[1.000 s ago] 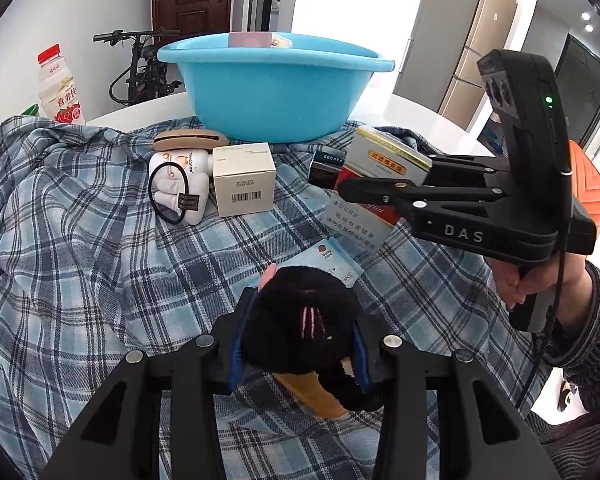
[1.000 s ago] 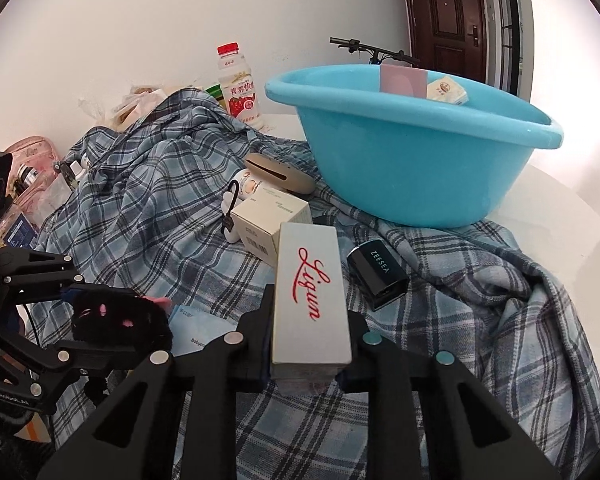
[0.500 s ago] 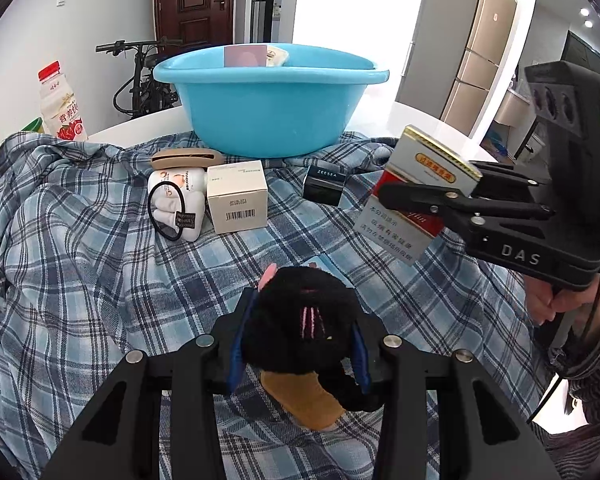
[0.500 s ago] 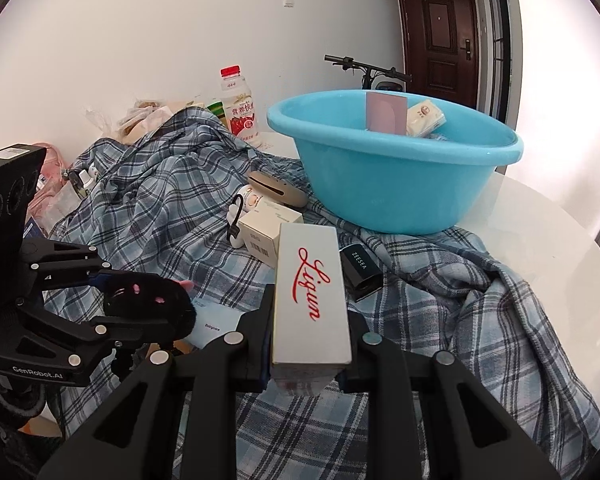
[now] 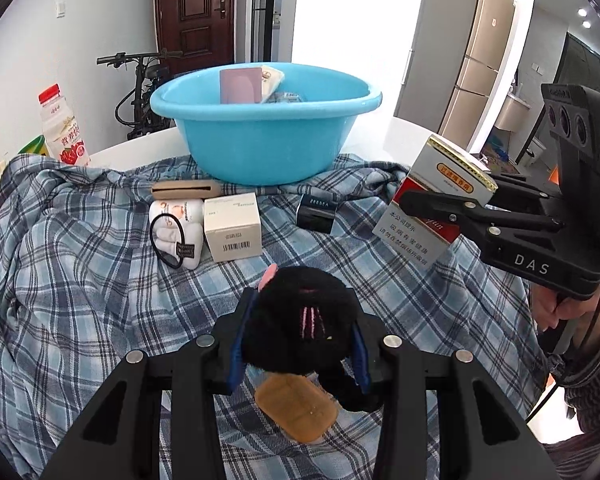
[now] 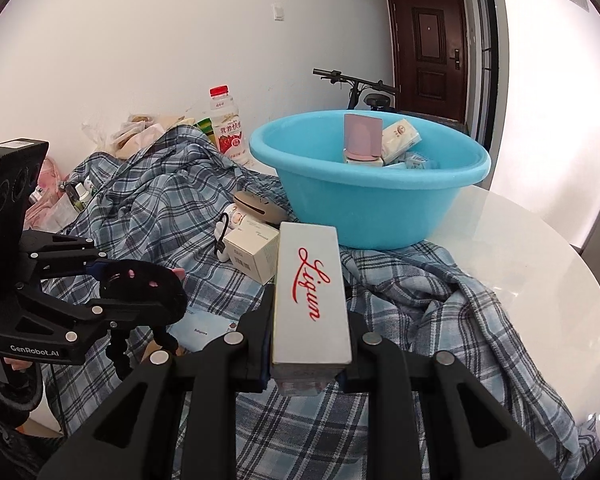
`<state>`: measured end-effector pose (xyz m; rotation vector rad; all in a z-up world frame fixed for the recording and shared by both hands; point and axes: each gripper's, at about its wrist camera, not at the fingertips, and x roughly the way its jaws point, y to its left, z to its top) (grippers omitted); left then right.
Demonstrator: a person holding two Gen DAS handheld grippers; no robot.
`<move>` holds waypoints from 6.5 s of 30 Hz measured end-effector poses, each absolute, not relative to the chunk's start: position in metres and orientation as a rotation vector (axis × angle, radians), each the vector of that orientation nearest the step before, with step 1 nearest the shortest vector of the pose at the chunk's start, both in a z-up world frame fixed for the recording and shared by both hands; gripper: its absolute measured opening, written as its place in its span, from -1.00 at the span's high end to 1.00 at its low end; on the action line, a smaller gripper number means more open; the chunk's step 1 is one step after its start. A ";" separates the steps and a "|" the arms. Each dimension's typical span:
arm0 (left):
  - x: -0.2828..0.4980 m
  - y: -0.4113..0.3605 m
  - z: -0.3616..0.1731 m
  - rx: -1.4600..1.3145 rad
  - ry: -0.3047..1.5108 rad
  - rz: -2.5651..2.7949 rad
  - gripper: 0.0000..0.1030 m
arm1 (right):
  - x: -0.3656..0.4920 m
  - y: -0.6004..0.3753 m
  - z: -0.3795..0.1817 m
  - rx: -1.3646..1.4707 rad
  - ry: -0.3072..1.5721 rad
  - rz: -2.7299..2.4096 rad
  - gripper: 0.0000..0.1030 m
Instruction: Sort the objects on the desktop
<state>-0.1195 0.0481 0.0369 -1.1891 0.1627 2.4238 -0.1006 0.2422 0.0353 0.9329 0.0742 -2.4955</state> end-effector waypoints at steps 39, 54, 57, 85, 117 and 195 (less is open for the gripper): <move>-0.257 0.043 0.161 -0.978 0.023 2.600 0.17 | -0.198 0.261 0.127 0.854 0.068 -2.603 0.58; -0.396 0.059 0.157 -1.146 -0.085 2.599 0.16 | -0.267 0.260 0.118 0.981 0.104 -2.590 0.58; -0.422 0.071 0.152 -1.170 -0.025 2.613 0.16 | -0.288 0.260 0.119 1.015 0.116 -2.588 0.58; -0.534 0.146 0.102 -1.285 0.265 2.564 0.16 | -0.383 0.286 0.082 1.276 0.116 -2.524 0.58; -0.494 0.120 0.107 -1.177 0.295 2.519 -0.68 | -0.381 0.282 0.088 1.272 0.127 -2.520 0.58; -0.339 0.055 0.126 -1.168 0.318 2.422 -0.68 | -0.319 0.246 0.112 1.189 0.310 -2.597 -0.53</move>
